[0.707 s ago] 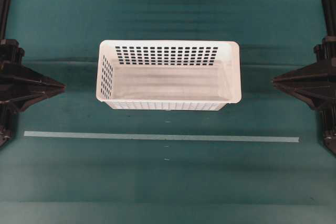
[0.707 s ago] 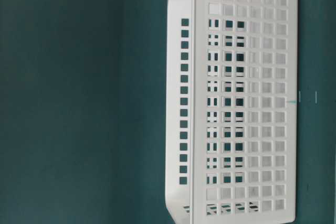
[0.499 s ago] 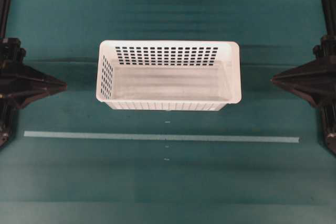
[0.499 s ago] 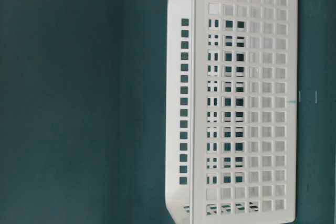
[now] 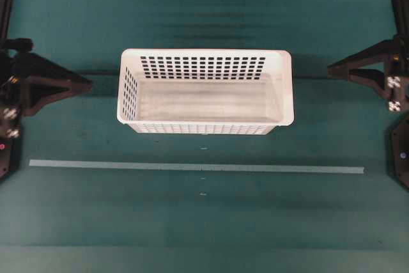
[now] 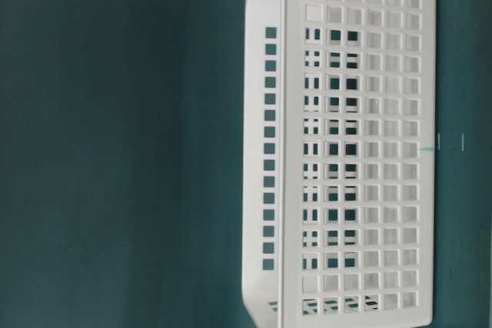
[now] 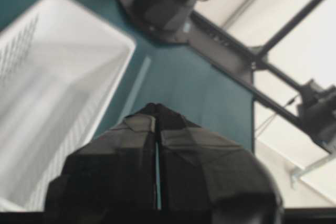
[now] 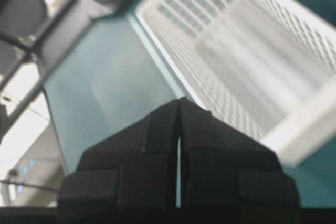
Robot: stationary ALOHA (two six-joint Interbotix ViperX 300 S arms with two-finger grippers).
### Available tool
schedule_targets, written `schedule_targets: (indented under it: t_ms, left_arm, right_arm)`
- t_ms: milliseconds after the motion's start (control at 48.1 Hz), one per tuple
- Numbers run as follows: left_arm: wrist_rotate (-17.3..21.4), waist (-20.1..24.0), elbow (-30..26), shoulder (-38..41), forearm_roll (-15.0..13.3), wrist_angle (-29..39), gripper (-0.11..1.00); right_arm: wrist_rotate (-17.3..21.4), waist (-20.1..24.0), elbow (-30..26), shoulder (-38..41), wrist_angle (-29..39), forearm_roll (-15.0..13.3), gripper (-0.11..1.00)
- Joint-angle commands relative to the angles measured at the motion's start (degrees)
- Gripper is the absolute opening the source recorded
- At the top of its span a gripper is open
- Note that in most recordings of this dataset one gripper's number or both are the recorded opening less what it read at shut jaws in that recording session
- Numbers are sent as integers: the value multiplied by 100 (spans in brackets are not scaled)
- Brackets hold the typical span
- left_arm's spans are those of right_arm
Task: Lift the white basket with both hands.
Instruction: 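Move both grippers inward toward the left and right short rims of the white basket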
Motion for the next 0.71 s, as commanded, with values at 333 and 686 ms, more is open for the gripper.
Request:
schedule_targets:
  t_ms: [333, 686]
  left_arm:
    - [-1362, 202, -1468, 1046, 26, 1916, -3]
    - [-2250, 448, -1846, 1679, 53, 3164, -3]
  right_arm:
    - [967, -431, -1274, 1345, 1802, -44, 0]
    - [1644, -615, -2021, 2602, 2865, -413, 0]
